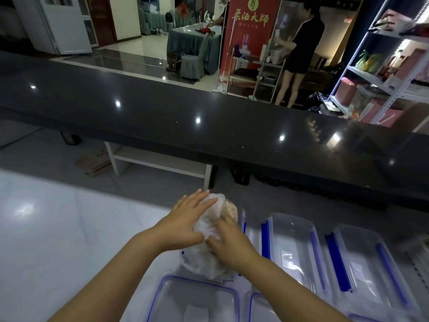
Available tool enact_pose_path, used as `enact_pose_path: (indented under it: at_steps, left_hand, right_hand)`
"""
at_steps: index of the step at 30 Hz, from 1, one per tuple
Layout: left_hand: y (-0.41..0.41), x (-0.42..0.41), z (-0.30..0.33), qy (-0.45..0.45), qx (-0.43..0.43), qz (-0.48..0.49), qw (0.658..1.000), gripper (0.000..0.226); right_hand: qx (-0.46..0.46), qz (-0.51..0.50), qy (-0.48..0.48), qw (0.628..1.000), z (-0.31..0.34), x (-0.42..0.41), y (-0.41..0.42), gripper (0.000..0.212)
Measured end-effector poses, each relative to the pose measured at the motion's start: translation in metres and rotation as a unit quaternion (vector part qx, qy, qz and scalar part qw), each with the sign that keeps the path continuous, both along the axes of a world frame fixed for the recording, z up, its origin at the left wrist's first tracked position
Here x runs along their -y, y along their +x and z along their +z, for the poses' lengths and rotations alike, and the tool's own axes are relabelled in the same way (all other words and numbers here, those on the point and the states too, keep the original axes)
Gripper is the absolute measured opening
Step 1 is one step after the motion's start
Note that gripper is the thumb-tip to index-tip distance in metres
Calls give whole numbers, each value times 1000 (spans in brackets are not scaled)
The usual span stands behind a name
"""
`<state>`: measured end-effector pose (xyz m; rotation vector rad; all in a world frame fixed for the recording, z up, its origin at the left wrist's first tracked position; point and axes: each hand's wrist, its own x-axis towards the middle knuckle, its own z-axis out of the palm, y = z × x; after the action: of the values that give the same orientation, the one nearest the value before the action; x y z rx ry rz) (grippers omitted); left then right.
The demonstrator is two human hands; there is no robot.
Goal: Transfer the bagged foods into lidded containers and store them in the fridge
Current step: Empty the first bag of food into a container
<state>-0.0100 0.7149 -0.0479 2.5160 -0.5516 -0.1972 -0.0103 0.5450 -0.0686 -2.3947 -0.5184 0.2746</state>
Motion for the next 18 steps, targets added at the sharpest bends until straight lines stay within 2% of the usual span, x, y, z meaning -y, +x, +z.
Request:
enact_pose_path:
  at_steps: [3, 6, 10, 13, 15, 18]
  left_hand:
    - [2, 1, -13, 58, 1, 1, 998, 65]
    - [5, 5, -25, 103, -8, 20, 994, 54]
    - [11, 10, -28, 139, -15, 19, 990, 51]
    - [17, 10, -28, 159, -15, 18, 987, 54]
    - [20, 9, -26, 147, -7, 29, 989, 52]
    - [21, 10, -23, 80, 51, 82, 992, 53]
  right_hand:
    - [5, 31, 7, 999, -1, -5, -10, 40]
    - [8, 33, -21, 999, -5, 7, -6, 45]
    - [59, -19, -135, 989, -8, 21, 13, 70]
    - [-11, -18, -139, 990, -7, 19, 22, 92]
    - [-50, 2, -136, 989, -5, 15, 23, 95]
    - [-46, 28, -119, 991, -2, 11, 16, 86]
